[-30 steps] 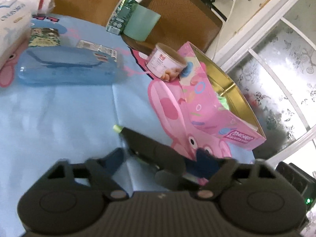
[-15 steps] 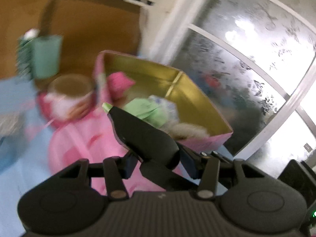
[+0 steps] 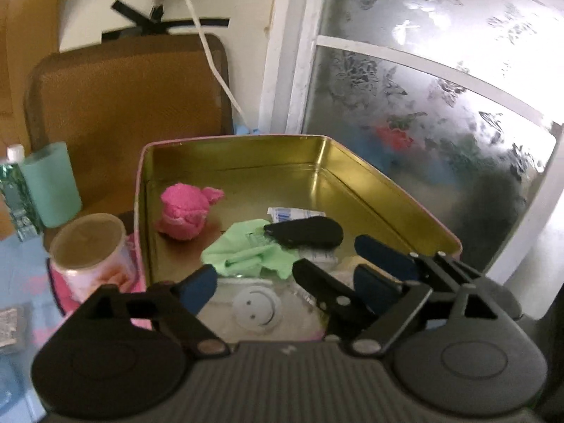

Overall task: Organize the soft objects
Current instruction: 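Carry the black pouch into the pink tin and open the right gripper, then move the right gripper to the clear blue case and grasp it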

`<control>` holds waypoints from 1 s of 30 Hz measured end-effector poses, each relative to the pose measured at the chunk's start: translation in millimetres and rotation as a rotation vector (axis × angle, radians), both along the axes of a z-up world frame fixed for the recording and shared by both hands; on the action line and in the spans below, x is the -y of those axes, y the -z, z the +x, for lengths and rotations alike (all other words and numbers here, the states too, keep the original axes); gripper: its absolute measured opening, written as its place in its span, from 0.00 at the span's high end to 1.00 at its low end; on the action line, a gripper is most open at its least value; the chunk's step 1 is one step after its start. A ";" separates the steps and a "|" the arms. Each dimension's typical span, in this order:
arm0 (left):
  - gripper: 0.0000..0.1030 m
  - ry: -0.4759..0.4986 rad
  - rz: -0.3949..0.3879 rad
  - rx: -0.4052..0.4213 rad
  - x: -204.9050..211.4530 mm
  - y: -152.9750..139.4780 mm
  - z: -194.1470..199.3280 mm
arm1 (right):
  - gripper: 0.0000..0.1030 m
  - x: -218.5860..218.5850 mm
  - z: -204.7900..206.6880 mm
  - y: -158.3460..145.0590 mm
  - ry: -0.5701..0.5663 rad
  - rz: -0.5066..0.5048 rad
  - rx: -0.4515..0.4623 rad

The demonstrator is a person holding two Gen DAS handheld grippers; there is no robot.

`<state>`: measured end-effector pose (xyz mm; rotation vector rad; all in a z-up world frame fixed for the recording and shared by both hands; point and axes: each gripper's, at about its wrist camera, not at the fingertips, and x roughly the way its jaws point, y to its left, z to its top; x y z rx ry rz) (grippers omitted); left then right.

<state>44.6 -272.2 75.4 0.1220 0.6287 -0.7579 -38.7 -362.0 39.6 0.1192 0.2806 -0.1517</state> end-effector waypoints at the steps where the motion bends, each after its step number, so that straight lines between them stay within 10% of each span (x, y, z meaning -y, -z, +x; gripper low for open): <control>1: 0.12 0.004 -0.004 0.015 -5.6 -0.2 -5.9 | 0.43 -4.3 -4.9 -0.7 -0.005 0.004 0.011; 16: 0.06 -0.188 -0.257 0.051 -180.8 -2.3 -43.7 | 0.44 -121.4 -14.8 -4.0 -0.414 -0.066 -0.047; 30: 0.04 -0.604 -0.338 -0.110 -337.7 52.8 -29.9 | 0.44 -167.7 112.5 -3.3 -0.545 0.304 -0.307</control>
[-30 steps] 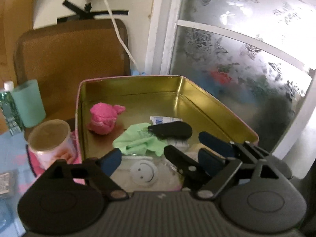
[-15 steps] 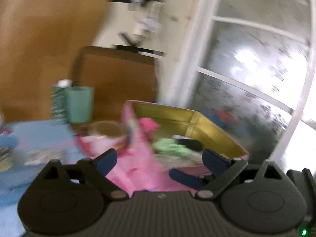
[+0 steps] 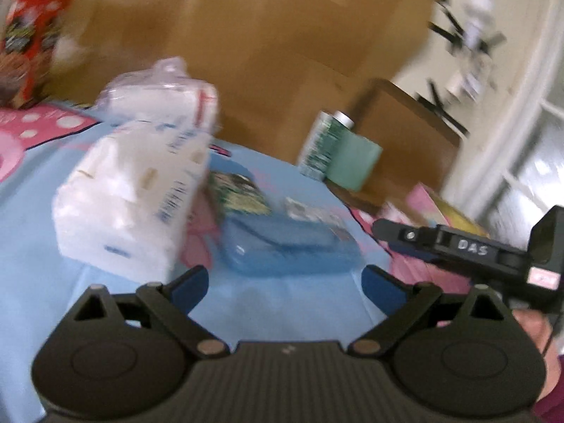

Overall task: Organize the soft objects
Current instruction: 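Move the right gripper to the clear blue case and grasp it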

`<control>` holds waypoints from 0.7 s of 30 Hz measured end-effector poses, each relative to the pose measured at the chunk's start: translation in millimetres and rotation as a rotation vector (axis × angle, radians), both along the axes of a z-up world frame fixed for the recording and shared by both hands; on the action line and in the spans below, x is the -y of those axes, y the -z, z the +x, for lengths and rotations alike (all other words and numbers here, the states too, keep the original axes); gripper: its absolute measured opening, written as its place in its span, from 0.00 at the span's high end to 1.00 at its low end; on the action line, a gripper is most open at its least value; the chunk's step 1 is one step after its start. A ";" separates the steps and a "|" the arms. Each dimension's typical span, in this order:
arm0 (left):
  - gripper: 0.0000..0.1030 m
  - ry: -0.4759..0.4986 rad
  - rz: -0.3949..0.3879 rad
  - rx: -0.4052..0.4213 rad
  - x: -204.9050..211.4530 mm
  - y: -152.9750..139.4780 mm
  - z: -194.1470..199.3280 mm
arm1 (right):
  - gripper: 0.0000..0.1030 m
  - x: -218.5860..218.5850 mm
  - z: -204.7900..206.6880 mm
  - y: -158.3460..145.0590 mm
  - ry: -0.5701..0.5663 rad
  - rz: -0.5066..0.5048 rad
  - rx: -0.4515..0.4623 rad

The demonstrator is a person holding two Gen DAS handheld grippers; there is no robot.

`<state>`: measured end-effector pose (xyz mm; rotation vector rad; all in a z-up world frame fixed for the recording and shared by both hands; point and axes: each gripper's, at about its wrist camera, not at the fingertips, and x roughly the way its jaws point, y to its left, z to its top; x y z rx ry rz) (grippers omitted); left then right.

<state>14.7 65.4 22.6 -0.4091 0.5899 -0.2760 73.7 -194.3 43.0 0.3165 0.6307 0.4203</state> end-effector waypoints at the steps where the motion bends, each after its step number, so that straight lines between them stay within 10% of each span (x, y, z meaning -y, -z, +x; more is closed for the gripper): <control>1: 0.03 -0.017 -0.009 -0.008 -2.9 0.2 4.9 | 0.44 -6.4 9.4 1.3 -0.011 0.000 -0.020; 21: 0.05 0.127 0.050 -0.029 50.1 7.9 12.4 | 0.49 13.1 -32.2 15.3 -0.010 -0.001 -0.070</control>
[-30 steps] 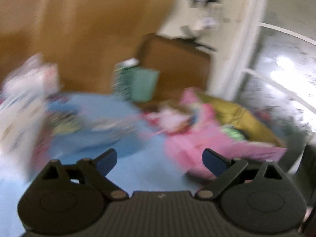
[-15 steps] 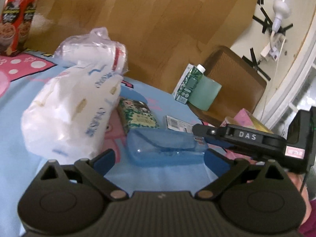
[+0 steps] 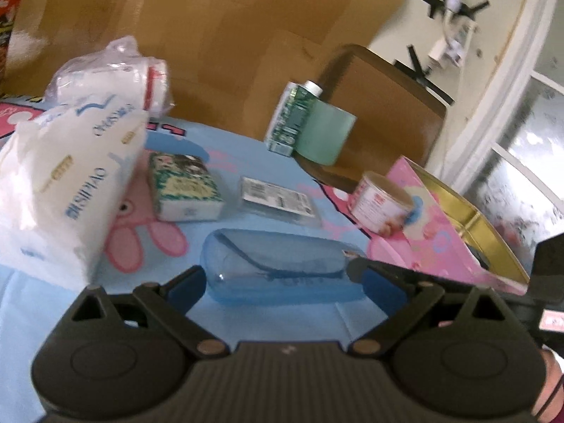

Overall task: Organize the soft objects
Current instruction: 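Move the left gripper around the clear blue plastic case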

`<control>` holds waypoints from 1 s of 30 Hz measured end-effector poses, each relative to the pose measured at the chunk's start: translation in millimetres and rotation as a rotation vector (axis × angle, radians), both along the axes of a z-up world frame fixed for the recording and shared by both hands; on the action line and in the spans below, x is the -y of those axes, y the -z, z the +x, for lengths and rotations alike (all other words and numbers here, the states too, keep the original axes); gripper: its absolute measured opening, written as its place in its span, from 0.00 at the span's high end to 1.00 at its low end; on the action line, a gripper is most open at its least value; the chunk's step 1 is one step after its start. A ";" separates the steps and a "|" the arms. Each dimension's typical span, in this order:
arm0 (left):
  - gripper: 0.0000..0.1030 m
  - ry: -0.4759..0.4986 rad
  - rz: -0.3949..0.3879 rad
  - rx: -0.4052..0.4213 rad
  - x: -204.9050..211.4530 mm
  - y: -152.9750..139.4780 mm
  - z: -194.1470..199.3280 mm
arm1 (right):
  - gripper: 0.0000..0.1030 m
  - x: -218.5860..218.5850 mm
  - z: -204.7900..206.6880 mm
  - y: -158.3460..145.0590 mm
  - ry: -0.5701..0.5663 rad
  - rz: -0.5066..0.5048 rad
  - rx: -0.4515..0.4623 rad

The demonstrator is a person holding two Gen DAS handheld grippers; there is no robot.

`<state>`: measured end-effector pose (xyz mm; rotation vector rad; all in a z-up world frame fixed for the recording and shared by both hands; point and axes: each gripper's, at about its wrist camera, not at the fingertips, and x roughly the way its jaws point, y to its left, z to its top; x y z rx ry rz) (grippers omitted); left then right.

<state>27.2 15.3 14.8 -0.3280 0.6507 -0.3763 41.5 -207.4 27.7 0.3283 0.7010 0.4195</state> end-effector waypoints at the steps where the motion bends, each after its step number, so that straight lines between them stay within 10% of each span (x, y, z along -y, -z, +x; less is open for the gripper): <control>1: 0.04 0.010 0.008 0.002 4.2 -0.5 -2.3 | 0.49 2.1 -6.4 -0.2 0.003 -0.006 0.008; 30: 0.00 0.031 0.086 0.028 20.2 15.7 -14.4 | 0.42 17.3 -55.4 14.5 0.036 -0.070 0.095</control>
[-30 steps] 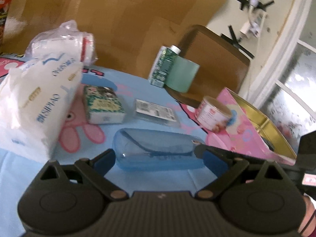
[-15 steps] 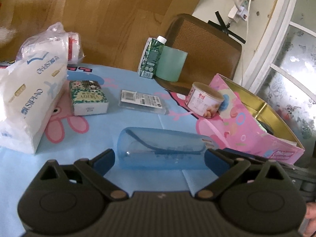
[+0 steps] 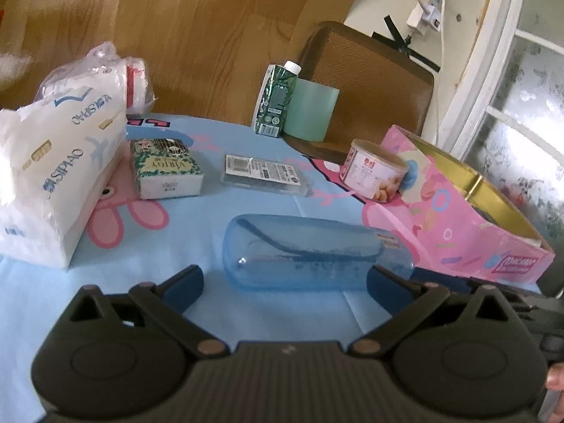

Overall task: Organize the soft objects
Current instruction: 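Move the left gripper around the clear blue plastic case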

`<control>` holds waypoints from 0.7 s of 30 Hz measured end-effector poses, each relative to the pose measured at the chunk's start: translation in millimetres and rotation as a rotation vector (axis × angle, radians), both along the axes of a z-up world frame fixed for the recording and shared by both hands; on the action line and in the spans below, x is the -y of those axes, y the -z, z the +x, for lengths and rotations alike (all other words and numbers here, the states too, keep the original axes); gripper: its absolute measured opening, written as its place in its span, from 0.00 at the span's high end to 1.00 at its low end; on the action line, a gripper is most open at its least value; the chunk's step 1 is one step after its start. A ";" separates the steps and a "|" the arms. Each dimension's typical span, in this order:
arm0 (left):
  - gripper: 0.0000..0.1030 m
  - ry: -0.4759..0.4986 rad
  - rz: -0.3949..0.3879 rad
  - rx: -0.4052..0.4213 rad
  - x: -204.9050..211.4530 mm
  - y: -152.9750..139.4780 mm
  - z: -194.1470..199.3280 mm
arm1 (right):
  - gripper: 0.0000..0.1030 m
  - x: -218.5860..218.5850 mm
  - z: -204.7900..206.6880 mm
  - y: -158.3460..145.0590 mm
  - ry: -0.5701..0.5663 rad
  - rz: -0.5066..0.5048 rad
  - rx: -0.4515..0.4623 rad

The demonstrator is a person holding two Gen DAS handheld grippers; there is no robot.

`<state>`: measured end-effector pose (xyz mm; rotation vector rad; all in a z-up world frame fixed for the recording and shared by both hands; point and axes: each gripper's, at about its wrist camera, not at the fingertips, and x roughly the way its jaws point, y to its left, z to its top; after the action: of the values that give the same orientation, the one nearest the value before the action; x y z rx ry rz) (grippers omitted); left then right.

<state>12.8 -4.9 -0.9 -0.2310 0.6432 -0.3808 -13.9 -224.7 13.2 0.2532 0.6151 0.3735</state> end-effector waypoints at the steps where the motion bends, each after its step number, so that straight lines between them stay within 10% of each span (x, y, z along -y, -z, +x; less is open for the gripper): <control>1: 0.00 0.000 -0.019 0.001 -2.7 0.4 -0.3 | 0.41 -0.7 -0.2 -0.1 -0.002 -0.003 0.001; 21: 0.00 -0.005 -0.206 -0.011 -27.8 7.4 1.3 | 0.36 -9.8 -1.3 -1.2 -0.010 -0.051 0.009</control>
<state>14.1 22.9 -8.3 -0.4313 0.6140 -0.4419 -15.2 -214.9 14.5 0.2001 0.6166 0.3676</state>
